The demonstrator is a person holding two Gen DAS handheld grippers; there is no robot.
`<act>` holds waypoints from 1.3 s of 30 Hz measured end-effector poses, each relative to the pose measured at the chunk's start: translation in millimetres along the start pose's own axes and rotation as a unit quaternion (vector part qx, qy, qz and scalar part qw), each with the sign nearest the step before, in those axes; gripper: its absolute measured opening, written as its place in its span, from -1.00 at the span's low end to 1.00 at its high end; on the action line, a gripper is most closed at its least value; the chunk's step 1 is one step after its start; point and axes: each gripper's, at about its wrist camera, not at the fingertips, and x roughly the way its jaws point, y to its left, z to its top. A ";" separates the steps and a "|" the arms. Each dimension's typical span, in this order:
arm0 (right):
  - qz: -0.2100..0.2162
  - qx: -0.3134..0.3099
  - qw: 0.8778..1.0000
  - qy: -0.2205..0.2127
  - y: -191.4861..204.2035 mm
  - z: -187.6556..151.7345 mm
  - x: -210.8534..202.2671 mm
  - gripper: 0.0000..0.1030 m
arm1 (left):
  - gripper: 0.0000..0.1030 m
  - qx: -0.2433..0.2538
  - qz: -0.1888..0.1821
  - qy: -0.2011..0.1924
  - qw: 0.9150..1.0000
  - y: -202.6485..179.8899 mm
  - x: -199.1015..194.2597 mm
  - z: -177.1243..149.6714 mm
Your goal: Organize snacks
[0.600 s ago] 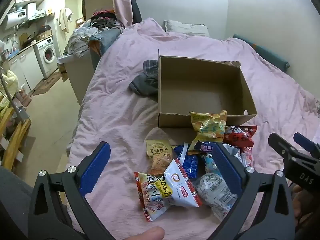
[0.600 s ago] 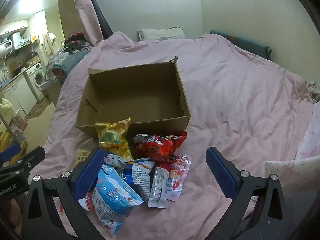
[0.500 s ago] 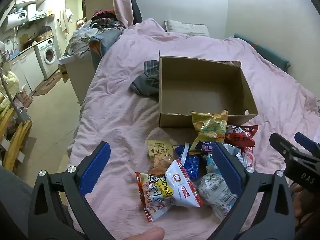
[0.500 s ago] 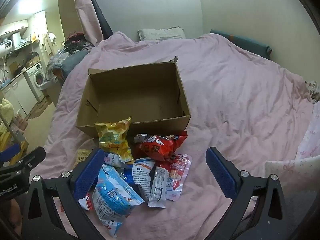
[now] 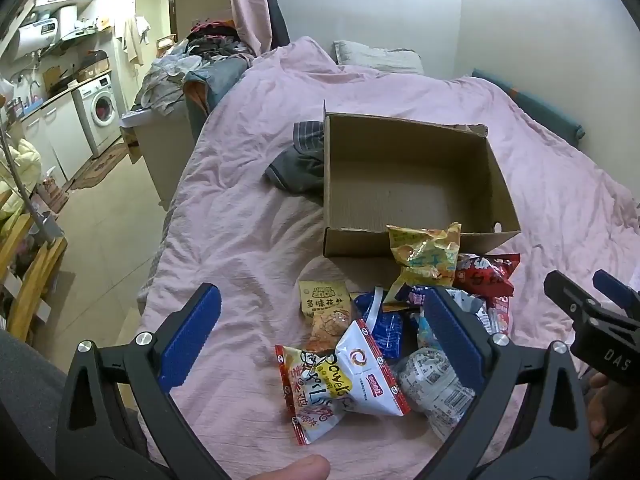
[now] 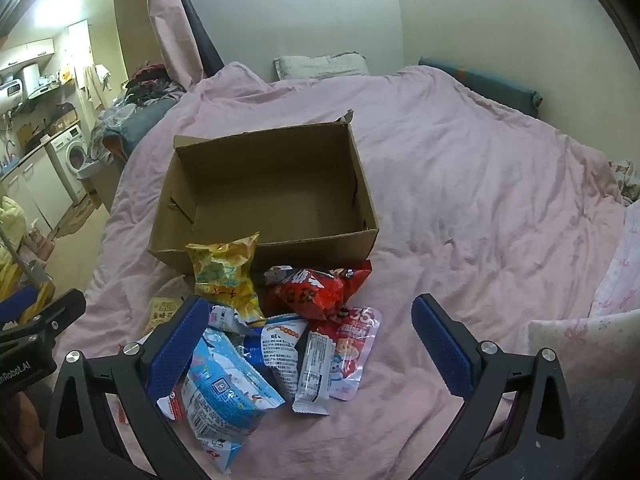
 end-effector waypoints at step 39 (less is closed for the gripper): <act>-0.005 0.003 1.000 -0.002 -3.8 2.4 -2.1 1.00 | 0.95 -0.010 0.011 0.005 1.000 1.9 7.6 1.6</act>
